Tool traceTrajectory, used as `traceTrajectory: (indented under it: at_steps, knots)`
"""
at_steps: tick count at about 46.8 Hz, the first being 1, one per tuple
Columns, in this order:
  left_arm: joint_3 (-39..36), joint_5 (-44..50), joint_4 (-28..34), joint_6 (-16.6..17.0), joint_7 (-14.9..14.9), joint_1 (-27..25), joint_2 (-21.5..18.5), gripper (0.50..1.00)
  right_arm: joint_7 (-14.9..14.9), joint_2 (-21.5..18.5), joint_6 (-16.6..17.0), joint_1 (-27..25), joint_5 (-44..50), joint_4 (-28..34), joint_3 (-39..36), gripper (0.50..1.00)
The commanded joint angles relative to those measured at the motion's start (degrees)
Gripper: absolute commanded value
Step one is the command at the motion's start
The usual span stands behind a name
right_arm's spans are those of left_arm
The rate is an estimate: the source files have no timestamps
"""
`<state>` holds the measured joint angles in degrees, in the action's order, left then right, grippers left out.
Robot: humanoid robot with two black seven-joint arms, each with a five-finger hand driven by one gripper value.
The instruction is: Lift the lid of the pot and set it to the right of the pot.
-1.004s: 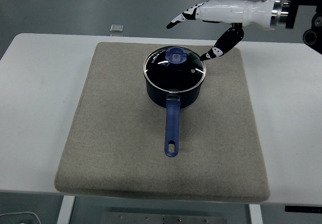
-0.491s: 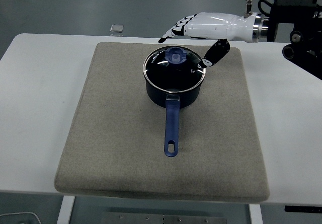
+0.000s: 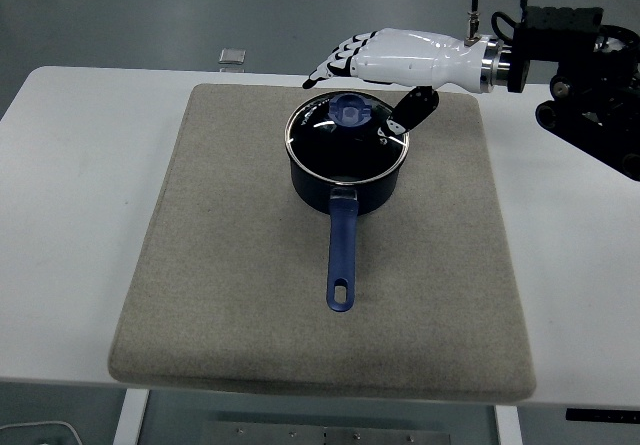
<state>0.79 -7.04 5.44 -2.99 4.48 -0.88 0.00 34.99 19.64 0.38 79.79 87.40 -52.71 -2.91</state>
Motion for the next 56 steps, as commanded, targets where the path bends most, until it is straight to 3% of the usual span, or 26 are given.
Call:
traceTrajectory:
  at_steps: [1,24,56]
  knots:
    - [0.0,0.01,0.01,0.0,0.0,0.0,0.0,1.0,0.01,-0.66,-0.12,-0.17,-0.04,0.94,0.01,0.919]
    - [0.0,0.01,0.01,0.0,0.0,0.0,0.0,1.0,0.01,-3.29,-4.07,-1.4,0.05,4.9,2.3,0.919]
    - [0.0,0.01,-0.08,0.0,0.0,0.0,0.0,1.0,0.01,-4.87,-6.09,-1.13,0.31,8.77,2.91,0.919]
